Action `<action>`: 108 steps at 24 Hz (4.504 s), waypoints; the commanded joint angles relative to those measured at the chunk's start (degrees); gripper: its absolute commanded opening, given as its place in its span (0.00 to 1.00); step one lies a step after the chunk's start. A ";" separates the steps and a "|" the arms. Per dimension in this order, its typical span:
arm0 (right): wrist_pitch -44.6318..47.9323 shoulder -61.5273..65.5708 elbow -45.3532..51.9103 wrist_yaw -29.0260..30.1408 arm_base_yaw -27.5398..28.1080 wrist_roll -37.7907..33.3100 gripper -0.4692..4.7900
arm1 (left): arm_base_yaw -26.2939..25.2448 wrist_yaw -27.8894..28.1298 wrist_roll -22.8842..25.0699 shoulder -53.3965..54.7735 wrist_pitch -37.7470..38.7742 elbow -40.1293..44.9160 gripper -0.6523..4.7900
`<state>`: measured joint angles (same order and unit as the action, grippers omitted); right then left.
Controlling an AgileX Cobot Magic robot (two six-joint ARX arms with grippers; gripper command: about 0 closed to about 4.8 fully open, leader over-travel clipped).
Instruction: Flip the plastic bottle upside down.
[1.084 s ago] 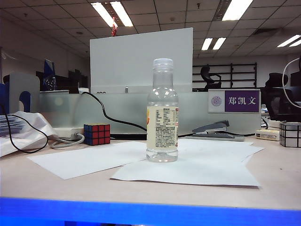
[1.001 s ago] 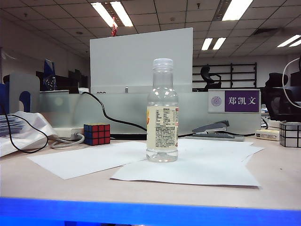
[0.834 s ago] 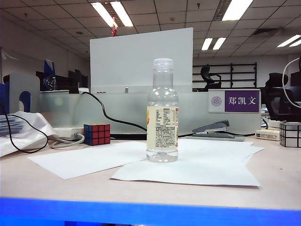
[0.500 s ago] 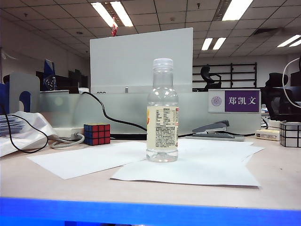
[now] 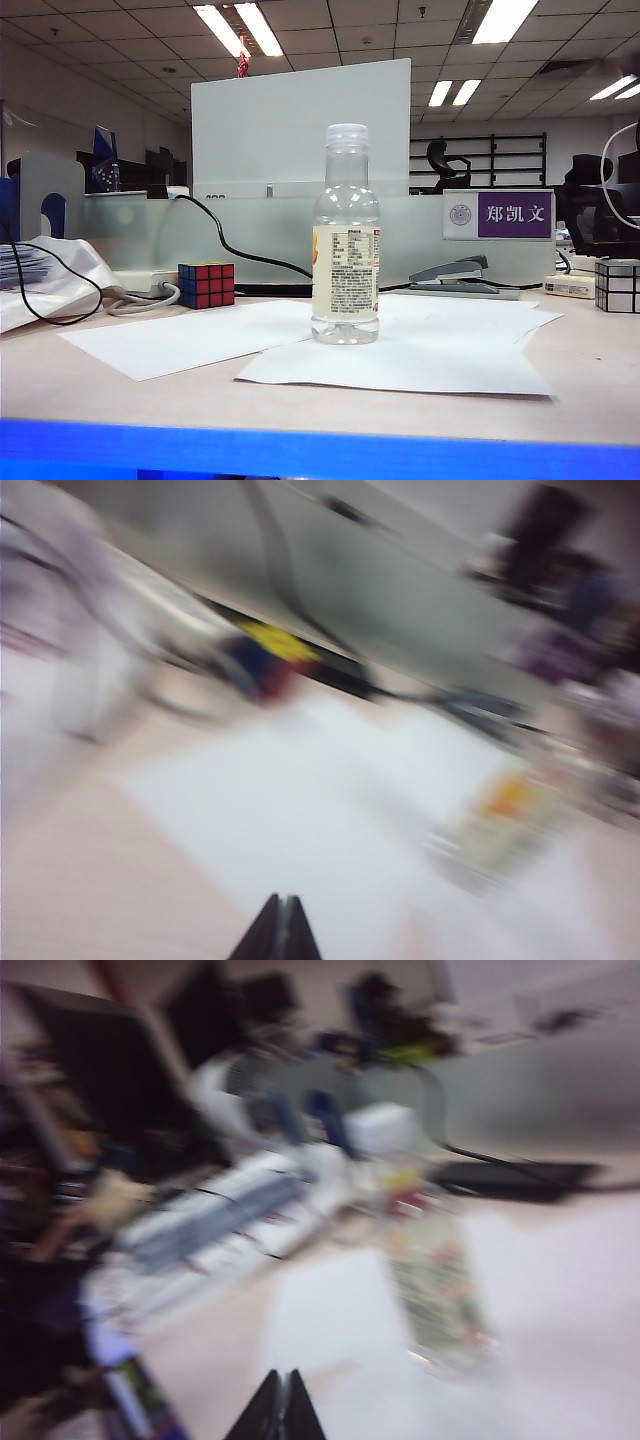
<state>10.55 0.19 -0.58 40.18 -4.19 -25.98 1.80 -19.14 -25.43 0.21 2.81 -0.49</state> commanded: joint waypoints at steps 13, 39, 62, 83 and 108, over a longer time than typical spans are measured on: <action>19.02 13.86 -0.61 -30.29 -23.47 11.58 0.98 | -0.07 -31.06 -6.56 -0.09 -0.39 -0.07 0.11; 36.39 86.51 -37.20 -30.40 -24.41 28.04 1.00 | -0.09 -28.41 -9.07 -0.09 -2.97 -0.15 0.11; 39.93 95.32 -41.92 -28.57 -26.88 22.93 0.55 | -0.11 -31.32 -12.57 -0.09 -6.21 -0.17 0.11; 70.53 95.27 -42.38 -30.01 -26.91 -48.26 0.08 | -0.09 -36.15 -19.10 -0.09 -31.39 -0.20 0.11; 70.66 93.09 -69.83 -21.66 -49.13 -85.64 0.08 | -0.13 -33.24 3.23 17.68 -52.28 -36.09 0.87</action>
<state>79.64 94.67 -69.95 18.96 -52.47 -111.22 1.80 -49.65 -23.66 16.58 -51.16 -34.81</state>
